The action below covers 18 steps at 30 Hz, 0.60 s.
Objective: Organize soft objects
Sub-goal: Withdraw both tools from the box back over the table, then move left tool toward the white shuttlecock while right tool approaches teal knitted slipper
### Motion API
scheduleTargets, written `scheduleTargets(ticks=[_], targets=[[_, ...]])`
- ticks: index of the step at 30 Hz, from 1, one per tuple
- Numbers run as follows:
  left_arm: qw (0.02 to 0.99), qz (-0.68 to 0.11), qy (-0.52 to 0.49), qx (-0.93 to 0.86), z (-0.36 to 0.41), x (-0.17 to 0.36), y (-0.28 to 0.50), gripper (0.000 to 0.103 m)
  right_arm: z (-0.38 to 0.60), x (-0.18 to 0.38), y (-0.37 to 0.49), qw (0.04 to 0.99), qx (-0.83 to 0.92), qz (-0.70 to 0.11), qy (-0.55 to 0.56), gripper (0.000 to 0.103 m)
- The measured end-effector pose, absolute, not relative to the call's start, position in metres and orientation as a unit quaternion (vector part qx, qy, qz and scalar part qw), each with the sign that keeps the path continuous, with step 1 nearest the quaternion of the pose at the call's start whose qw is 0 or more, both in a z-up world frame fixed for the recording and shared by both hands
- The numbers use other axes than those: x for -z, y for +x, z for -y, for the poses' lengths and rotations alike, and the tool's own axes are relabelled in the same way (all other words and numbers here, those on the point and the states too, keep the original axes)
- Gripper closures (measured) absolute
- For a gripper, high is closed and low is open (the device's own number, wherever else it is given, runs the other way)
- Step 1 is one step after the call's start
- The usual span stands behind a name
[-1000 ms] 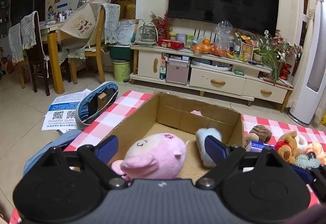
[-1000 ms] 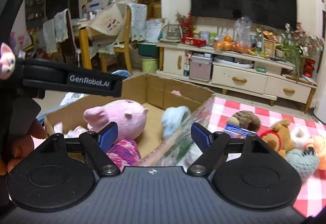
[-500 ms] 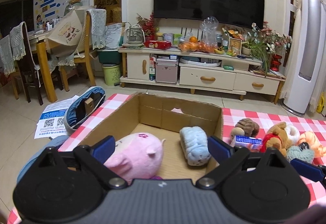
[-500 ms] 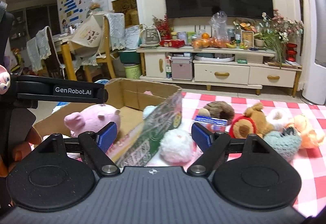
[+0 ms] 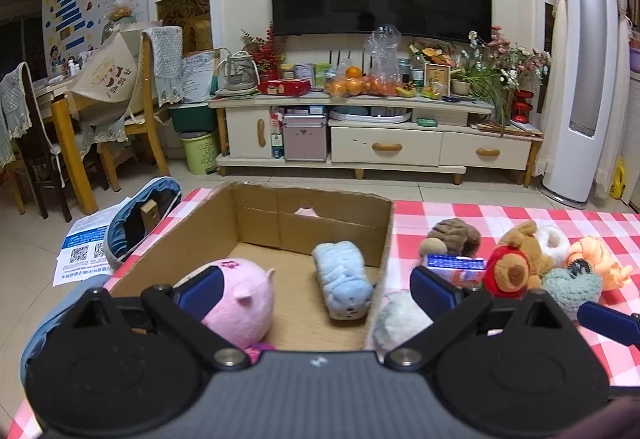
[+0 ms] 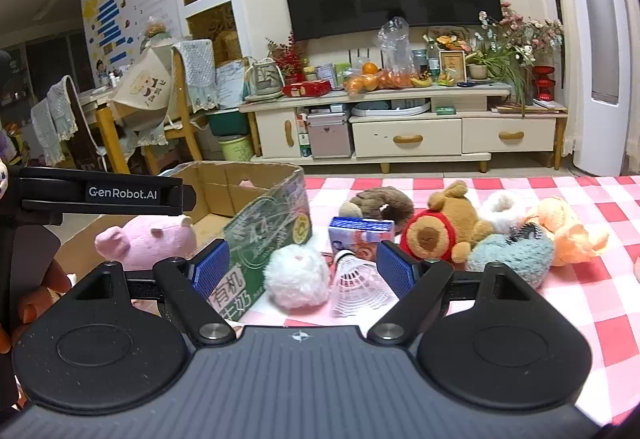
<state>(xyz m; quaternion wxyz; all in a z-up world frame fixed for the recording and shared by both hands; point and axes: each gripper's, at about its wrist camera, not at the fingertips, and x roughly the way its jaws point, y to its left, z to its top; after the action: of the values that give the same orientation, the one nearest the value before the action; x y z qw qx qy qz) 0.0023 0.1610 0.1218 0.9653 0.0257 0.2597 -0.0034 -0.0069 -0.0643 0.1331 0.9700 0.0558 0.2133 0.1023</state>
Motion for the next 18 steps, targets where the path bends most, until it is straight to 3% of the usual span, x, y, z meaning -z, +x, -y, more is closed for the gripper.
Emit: scheduleTargets(ticks=[18], targets=[[0.962, -0.266, 0.053, 0.025, -0.124, -0.117, 0.001, 0.002, 0.071, -0.125, -0.013, 0.972, -0.062, -0.207, 0.092, 0.003]])
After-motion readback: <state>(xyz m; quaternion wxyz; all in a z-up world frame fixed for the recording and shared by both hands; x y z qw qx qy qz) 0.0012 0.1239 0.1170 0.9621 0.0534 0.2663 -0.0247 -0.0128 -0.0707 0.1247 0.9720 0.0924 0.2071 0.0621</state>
